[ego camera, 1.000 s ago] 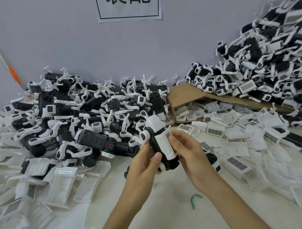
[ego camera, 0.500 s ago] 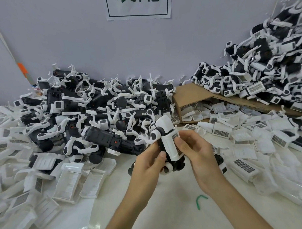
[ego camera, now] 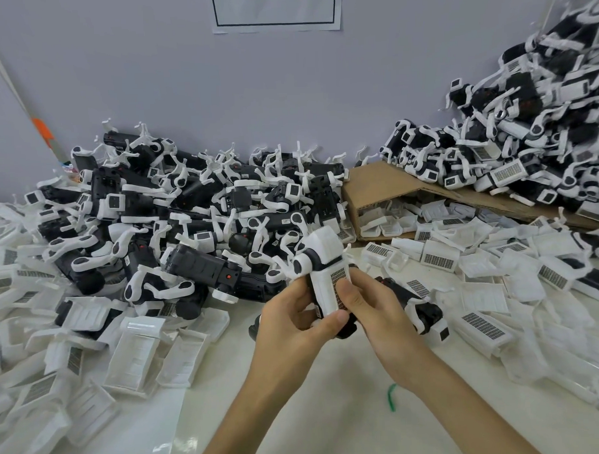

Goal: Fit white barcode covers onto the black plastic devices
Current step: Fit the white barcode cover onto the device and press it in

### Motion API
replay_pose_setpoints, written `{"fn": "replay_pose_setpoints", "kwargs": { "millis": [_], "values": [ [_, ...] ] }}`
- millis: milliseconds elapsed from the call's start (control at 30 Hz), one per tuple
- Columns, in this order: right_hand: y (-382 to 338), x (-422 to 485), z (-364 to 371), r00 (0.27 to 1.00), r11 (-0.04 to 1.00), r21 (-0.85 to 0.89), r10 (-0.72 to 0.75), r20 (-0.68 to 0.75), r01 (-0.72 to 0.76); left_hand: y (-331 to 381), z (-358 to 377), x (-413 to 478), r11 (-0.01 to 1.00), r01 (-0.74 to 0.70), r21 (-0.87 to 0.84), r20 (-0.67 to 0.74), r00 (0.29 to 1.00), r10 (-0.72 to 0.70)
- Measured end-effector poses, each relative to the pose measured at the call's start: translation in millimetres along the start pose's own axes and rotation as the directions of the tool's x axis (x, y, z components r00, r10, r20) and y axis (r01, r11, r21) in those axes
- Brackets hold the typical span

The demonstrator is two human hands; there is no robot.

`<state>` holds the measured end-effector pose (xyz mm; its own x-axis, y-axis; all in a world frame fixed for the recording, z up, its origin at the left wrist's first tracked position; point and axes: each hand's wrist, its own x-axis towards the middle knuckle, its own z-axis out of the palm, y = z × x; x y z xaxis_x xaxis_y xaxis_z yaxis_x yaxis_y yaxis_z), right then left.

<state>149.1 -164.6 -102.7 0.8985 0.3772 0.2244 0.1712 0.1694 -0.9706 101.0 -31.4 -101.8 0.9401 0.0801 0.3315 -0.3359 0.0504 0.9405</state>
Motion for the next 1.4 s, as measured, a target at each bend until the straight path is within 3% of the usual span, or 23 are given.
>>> {"fn": "replay_pose_setpoints", "kwargs": {
  "millis": [367, 467, 567, 667, 767, 867, 1033, 1200, 1400],
  "values": [
    [0, -3, 0, 0.996, 0.996, -0.035, -0.088, -0.011, 0.088, 4, 7, -2, 0.999, 0.012, -0.031, 0.008, 1.0, -0.012],
    [-1, -4, -1, 0.989, 0.973, -0.178, -0.147, 0.025, 0.149, 5, 7, -3, 0.998, 0.023, -0.06, -0.009, 1.0, -0.023],
    [1, -6, -3, 0.912, 0.822, -0.458, -0.406, -0.058, 0.337, 1, 8, -4, 0.992, -0.069, 0.102, -0.167, 0.982, 0.085],
    [3, -8, -5, 0.83, 0.732, -0.499, -0.556, -0.043, 0.464, -5, -1, -2, 0.845, -0.192, 0.498, -0.227, 0.912, 0.341],
    [4, -8, -3, 0.82, 0.707, -0.491, -0.572, 0.028, 0.509, -5, -13, 2, 0.654, -0.238, 0.718, -0.102, 0.893, 0.438],
    [4, -5, -3, 0.79, 0.624, -0.562, -0.607, 0.088, 0.543, -6, -18, 6, 0.565, -0.288, 0.773, 0.034, 0.908, 0.417],
    [4, -4, -3, 0.743, 0.561, -0.605, -0.665, 0.078, 0.565, -11, -26, 9, 0.46, -0.286, 0.841, 0.073, 0.902, 0.427],
    [6, -7, 0, 0.721, 0.554, -0.621, -0.692, 0.026, 0.554, -9, -29, 9, 0.489, -0.318, 0.812, 0.123, 0.913, 0.389],
    [6, -9, 3, 0.758, 0.605, -0.577, -0.651, 0.04, 0.549, -5, -28, 7, 0.486, -0.301, 0.821, 0.09, 0.907, 0.411]
  ]
}}
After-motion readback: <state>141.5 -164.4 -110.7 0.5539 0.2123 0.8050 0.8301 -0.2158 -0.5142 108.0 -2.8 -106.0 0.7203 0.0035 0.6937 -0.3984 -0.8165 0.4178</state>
